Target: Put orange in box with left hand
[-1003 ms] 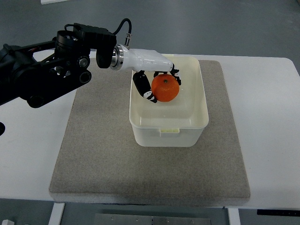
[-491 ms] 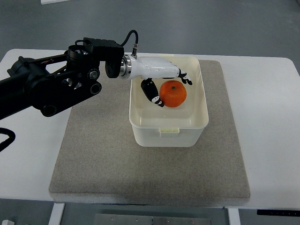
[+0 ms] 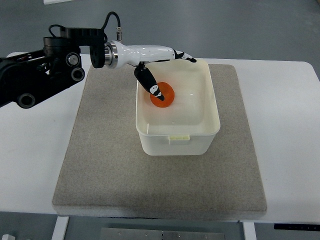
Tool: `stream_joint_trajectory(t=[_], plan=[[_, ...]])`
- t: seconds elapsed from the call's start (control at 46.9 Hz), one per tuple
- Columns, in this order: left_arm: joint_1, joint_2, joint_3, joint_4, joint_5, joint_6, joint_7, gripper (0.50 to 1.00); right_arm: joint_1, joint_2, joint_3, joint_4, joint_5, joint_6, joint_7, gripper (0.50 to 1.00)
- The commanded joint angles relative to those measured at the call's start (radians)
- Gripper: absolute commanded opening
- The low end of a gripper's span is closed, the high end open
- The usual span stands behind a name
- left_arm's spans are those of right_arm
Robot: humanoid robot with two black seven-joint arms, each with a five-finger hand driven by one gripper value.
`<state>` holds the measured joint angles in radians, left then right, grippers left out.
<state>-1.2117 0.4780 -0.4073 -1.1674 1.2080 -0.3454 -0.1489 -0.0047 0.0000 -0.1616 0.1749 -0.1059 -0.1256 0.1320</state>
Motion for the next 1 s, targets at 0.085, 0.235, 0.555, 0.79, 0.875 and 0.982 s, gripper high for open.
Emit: stream_joint_trajectory(t=[0.085, 0.235, 0.555, 0.79, 0.875, 0.982], plan=[[0.008, 0.060, -0.005, 0.096, -0.401, -0.001, -0.003, 0.992, 0.000, 0.000, -0.001, 0.000, 0.000, 0.000, 0.000, 0.930], [0.017, 0.094, -0.010, 0.218, -0.726, -0.012, -0.001, 0.992, 0.000, 0.000, 0.001, 0.000, 0.000, 0.000, 0.000, 0.932], [0.092, 0.064, -0.025, 0.506, -1.122, -0.181, 0.000, 0.992, 0.000, 0.000, 0.001, 0.000, 0.000, 0.000, 0.000, 0.932], [0.165, 0.037, -0.033, 0.603, -1.254, -0.265, 0.055, 0.994, 0.000, 0.000, 0.001, 0.000, 0.000, 0.000, 0.000, 0.932], [0.172, 0.031, -0.034, 0.640, -1.338, -0.265, 0.139, 0.994, 0.000, 0.000, 0.001, 0.000, 0.000, 0.000, 0.000, 0.932], [0.172, 0.024, -0.036, 0.676, -1.472, -0.265, 0.222, 0.994, 0.000, 0.000, 0.001, 0.000, 0.000, 0.000, 0.000, 0.932]])
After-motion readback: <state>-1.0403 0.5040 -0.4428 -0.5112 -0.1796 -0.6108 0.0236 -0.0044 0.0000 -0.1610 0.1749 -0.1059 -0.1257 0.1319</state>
